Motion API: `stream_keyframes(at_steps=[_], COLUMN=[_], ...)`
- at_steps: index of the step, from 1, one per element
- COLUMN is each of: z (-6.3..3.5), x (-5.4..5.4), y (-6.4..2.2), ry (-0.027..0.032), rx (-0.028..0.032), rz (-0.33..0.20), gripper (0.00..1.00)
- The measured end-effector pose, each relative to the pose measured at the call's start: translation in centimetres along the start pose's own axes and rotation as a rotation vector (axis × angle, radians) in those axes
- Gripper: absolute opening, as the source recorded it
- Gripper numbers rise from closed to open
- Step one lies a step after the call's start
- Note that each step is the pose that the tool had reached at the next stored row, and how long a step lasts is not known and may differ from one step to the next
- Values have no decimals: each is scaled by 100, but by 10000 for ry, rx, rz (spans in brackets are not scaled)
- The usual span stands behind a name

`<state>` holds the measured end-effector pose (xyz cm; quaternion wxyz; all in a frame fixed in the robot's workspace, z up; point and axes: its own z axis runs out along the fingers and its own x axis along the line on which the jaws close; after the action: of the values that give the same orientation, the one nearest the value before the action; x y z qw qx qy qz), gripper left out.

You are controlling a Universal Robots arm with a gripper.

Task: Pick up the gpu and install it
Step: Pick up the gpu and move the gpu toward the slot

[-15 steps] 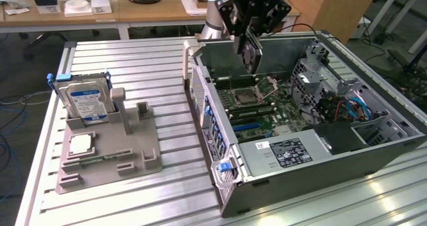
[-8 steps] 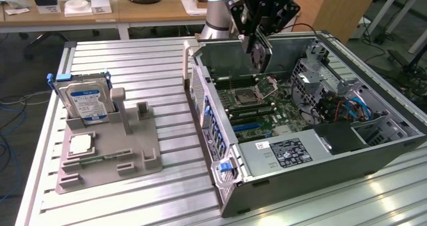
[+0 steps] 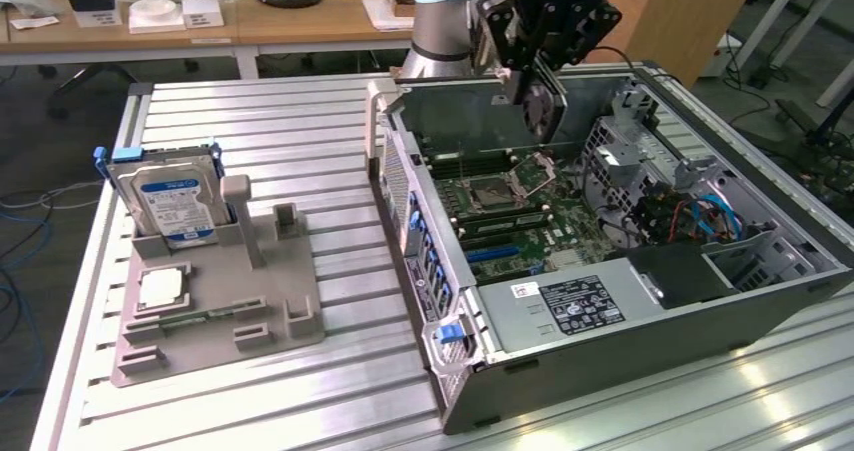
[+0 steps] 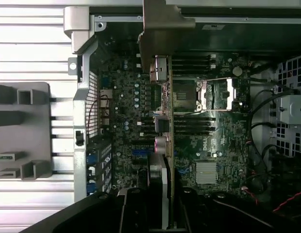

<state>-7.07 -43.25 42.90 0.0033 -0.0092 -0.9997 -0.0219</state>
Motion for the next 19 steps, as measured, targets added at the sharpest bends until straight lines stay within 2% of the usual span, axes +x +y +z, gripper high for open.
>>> stream_keyframes(at_steps=[5,8,9,14,19], z=[0,0,0,1,2], x=[-150,-552,-645,-825,-842], y=[7,25,28,33,33], ry=[-1,0,-1,0,0], rx=[0,0,0,1,-1], rz=[0,0,-2,0,-1], gripper=[28,28,28,28,28])
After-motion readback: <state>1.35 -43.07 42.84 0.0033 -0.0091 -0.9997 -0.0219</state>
